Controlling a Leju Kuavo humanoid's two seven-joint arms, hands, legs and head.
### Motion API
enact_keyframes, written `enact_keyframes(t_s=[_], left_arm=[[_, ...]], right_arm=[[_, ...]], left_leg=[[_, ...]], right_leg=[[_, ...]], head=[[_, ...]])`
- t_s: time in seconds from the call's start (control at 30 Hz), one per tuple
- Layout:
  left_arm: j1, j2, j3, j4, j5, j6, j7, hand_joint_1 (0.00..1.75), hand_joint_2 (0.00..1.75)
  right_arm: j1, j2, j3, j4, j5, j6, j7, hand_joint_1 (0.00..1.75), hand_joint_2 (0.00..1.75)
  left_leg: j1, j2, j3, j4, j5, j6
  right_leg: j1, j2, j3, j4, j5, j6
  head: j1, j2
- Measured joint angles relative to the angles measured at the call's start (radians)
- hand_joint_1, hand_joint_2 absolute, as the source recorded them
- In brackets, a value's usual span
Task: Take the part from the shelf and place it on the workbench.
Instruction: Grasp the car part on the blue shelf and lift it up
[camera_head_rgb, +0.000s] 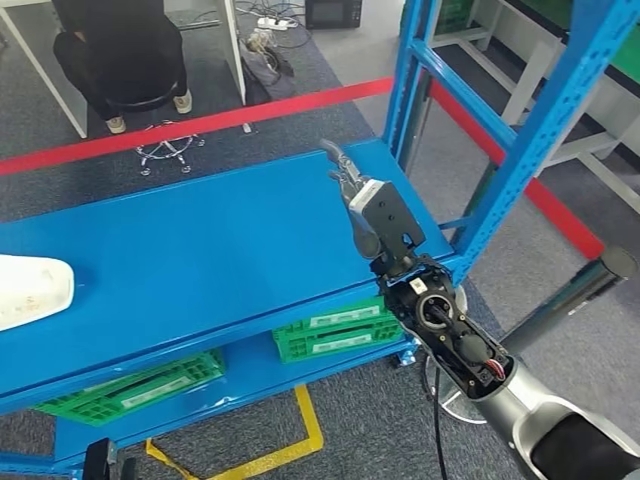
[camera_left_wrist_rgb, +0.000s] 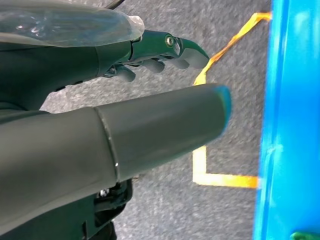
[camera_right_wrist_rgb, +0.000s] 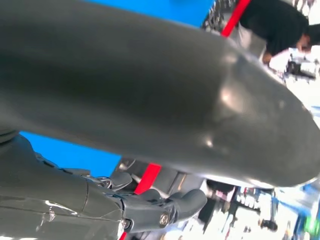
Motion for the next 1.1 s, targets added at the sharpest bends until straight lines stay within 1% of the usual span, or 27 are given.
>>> enact_keyframes(t_s=[0.03,0.07,0.1,0.13,0.17,0.2,0.23,0.3,0.33,0.37,0.4,0.43,0.47,0.5,0.53,0.57,0.6,0.63,0.67,0.7,0.73,0.8,0.83,0.87,0.9,1.03,1.1], left_arm=[[0.0,0.0,0.0,0.0,0.0,0.0,0.0,0.0,0.0],[0.001,0.001,0.0,0.0,0.0,0.0,-0.001,0.0,0.0],[0.003,0.001,0.0,0.0,0.0,0.001,-0.001,0.0,0.0],[0.004,0.001,0.0,0.0,0.0,0.001,-0.001,0.0,0.0],[0.005,0.001,0.0,0.0,-0.001,0.001,-0.001,0.0,0.0],[0.006,0.001,0.0,0.0,-0.001,0.001,-0.001,0.0,0.0],[0.006,0.001,0.0,0.0,-0.002,0.0,-0.001,0.0,0.0],[0.006,0.001,0.0,0.0,-0.003,0.0,0.0,0.0,0.0],[0.005,0.001,0.0,0.0,-0.003,0.0,0.001,0.0,0.0],[0.004,0.0,0.0,0.0,-0.003,0.0,0.002,0.0,0.0],[0.002,0.0,0.0,0.0,-0.003,0.0,0.003,0.0,0.0],[0.0,0.0,0.0,0.0,-0.003,0.0,0.003,0.0,0.0],[-0.001,-0.001,0.0,0.0,-0.003,0.0,0.004,0.0,0.0],[-0.002,-0.002,0.0,0.0,-0.003,0.001,0.003,0.0,0.0],[-0.002,-0.003,0.0,0.0,-0.004,0.003,0.003,0.0,0.0],[-0.002,-0.004,0.0,0.0,-0.005,0.005,0.002,0.0,0.0],[-0.001,-0.005,0.0,0.0,-0.006,0.008,0.002,0.0,0.0],[0.0,-0.004,0.0,0.0,-0.008,0.012,0.002,0.0,0.0],[0.002,-0.003,0.0,0.0,-0.009,0.016,0.002,0.0,0.0],[0.003,-0.003,0.0,0.0,-0.011,0.022,0.002,0.0,0.0],[0.004,-0.002,0.0,0.0,-0.014,0.03,0.002,0.0,0.0],[0.004,0.0,0.0,0.0,-0.017,0.048,0.002,0.0,0.0],[0.003,0.001,0.0,0.0,-0.017,0.056,0.002,0.0,0.0],[0.003,0.003,0.0,0.0,-0.017,0.062,0.002,0.0,0.0],[0.003,0.004,0.0,0.0,-0.017,0.067,0.001,0.0,0.0],[0.004,0.004,0.0,0.0,-0.02,0.073,0.001,0.0,0.0],[0.003,0.004,0.0,0.0,-0.022,0.071,-0.001,0.0,0.0]], right_arm=[[-0.001,0.0,0.0,0.0,0.0,0.0,0.0,0.0,0.0],[0.0,0.0,0.0,0.0,0.0,0.0,0.0,0.0,0.0],[0.001,0.0,0.0,0.001,-0.001,0.0,0.0,0.0,0.0],[0.003,0.0,0.0,0.002,-0.001,0.0,0.0,0.0,0.0],[0.005,0.0,0.0,0.003,-0.002,0.0,0.0,0.0,0.0],[0.007,0.0,0.0,0.004,-0.002,0.0,0.0,0.0,0.0],[0.008,0.0,0.0,0.005,-0.002,0.0,0.0,0.0,0.0],[0.01,0.0,0.0,0.006,-0.002,0.001,0.0,0.0,0.0],[0.012,0.0,0.0,0.008,-0.002,0.001,0.001,0.0,0.0],[0.014,0.0,0.001,0.009,-0.003,0.002,0.002,0.0,0.0],[0.013,0.001,0.001,0.01,-0.003,0.004,0.002,0.0,0.0],[0.009,0.001,0.001,0.009,-0.003,0.007,0.001,0.0,0.0],[0.004,0.002,0.001,0.008,-0.003,0.009,0.0,0.0,0.0],[-0.002,0.003,0.001,0.007,-0.003,0.012,-0.001,0.0,0.0],[-0.005,0.004,0.001,0.007,-0.003,0.014,-0.002,0.0,0.0],[-0.006,0.005,0.002,0.007,-0.003,0.016,-0.002,0.0,0.0],[-0.007,0.006,0.003,0.007,-0.003,0.018,-0.002,0.0,0.0],[-0.007,0.007,0.005,0.008,-0.003,0.02,-0.002,0.0,0.0],[-0.007,0.009,0.006,0.01,-0.003,0.021,-0.002,0.0,0.0],[-0.007,0.01,0.007,0.012,-0.003,0.021,-0.002,0.0,0.0],[-0.007,0.011,0.007,0.013,-0.003,0.021,-0.002,0.0,0.0],[-0.009,0.012,0.007,0.015,0.003,0.015,-0.001,0.0,0.0],[-0.01,0.013,0.007,0.017,0.01,0.007,0.0,0.0,0.0],[-0.011,0.014,0.007,0.018,0.021,-0.005,0.002,0.0,0.0],[-0.012,0.015,0.008,0.02,0.034,-0.018,0.005,0.0,0.0],[-0.019,0.016,0.009,0.028,0.042,-0.02,0.019,0.0,0.0],[-0.024,0.016,0.014,0.031,0.027,0.004,0.024,0.0,0.0]], left_leg=[[0.0,-0.001,0.013,-0.001,-0.009,0.007],[-0.002,-0.001,0.025,-0.002,-0.019,0.012],[-0.003,-0.002,0.039,-0.002,-0.031,0.015],[-0.004,-0.003,0.055,-0.002,-0.045,0.015],[-0.005,-0.004,0.074,-0.002,-0.059,0.015],[-0.006,-0.005,0.095,-0.002,-0.075,0.014],[-0.006,-0.006,0.118,-0.002,-0.092,0.013],[-0.006,-0.007,0.159,-0.001,-0.125,0.006],[-0.005,-0.008,0.172,-0.001,-0.139,0.001],[-0.004,-0.009,0.179,-0.001,-0.149,-0.005],[-0.002,-0.01,0.184,0.0,-0.153,-0.012],[0.0,-0.01,0.181,0.003,-0.15,-0.019],[0.003,-0.008,0.17,0.024,-0.141,-0.024],[0.004,-0.006,0.144,0.067,-0.13,-0.028],[0.004,-0.005,0.104,0.129,-0.125,-0.031],[0.004,-0.003,0.053,0.199,-0.132,-0.033],[0.004,-0.002,0.002,0.26,-0.154,-0.035],[0.005,-0.002,-0.041,0.299,-0.182,-0.037],[0.005,-0.002,-0.072,0.311,-0.201,-0.038],[0.004,-0.002,-0.087,0.292,-0.197,-0.038],[0.003,-0.002,-0.087,0.243,-0.165,-0.034],[-0.002,-0.003,-0.058,0.1,-0.047,-0.023],[-0.005,-0.003,-0.045,0.047,-0.009,-0.018],[-0.008,-0.004,-0.036,0.016,0.016,-0.014],[-0.011,-0.004,-0.034,0.006,0.023,-0.013],[-0.01,-0.006,-0.029,0.004,0.03,-0.026],[-0.012,-0.007,-0.028,0.005,0.027,-0.019]], right_leg=[[-0.001,-0.002,-0.031,0.055,-0.009,0.002],[-0.001,-0.003,-0.076,0.128,-0.026,0.003],[0.0,-0.003,-0.128,0.199,-0.051,0.004],[0.0,-0.003,-0.174,0.25,-0.079,0.005],[0.001,-0.003,-0.209,0.27,-0.1,0.006],[0.001,-0.003,-0.228,0.256,-0.103,0.006],[0.001,-0.003,-0.235,0.214,-0.08,0.004],[0.004,-0.004,-0.233,0.097,0.05,-0.003],[0.008,-0.004,-0.227,0.058,0.106,-0.008],[0.013,-0.003,-0.223,0.037,0.147,-0.015],[0.019,-0.002,-0.219,0.035,0.155,-0.021],[0.021,0.0,-0.211,0.033,0.152,-0.028],[0.021,0.001,-0.205,0.027,0.152,-0.032],[0.019,0.0,-0.195,0.018,0.15,-0.037],[0.016,0.0,-0.183,0.008,0.148,-0.041],[0.015,-0.001,-0.172,-0.001,0.143,-0.045],[0.014,-0.001,-0.161,-0.006,0.137,-0.048],[0.014,0.0,-0.151,-0.008,0.13,-0.05],[0.015,0.001,-0.141,-0.01,0.122,-0.051],[0.015,0.002,-0.129,-0.01,0.113,-0.051],[0.015,0.003,-0.117,-0.01,0.104,-0.05],[0.015,0.004,-0.095,-0.01,0.087,-0.047],[0.016,0.006,-0.09,-0.01,0.08,-0.043],[0.016,0.008,-0.088,-0.01,0.074,-0.038],[0.018,0.01,-0.088,-0.008,0.068,-0.034],[0.019,0.009,-0.085,-0.011,0.057,-0.052],[0.018,0.009,-0.081,-0.017,0.057,-0.044]], head=[[0.003,0.0],[0.006,0.0],[0.008,0.0],[0.009,0.0],[0.01,0.0],[0.011,0.0],[0.012,0.0],[0.011,0.0],[0.01,0.0],[0.009,0.0],[0.007,0.0],[0.009,0.0],[0.009,0.0],[0.009,0.0],[0.009,0.0],[0.008,0.0],[0.008,0.0],[0.007,0.0],[0.007,0.0],[0.007,0.0],[0.007,0.0],[0.007,0.0],[0.006,0.0],[0.006,0.0],[0.005,0.0],[0.008,0.0],[0.008,0.0]])
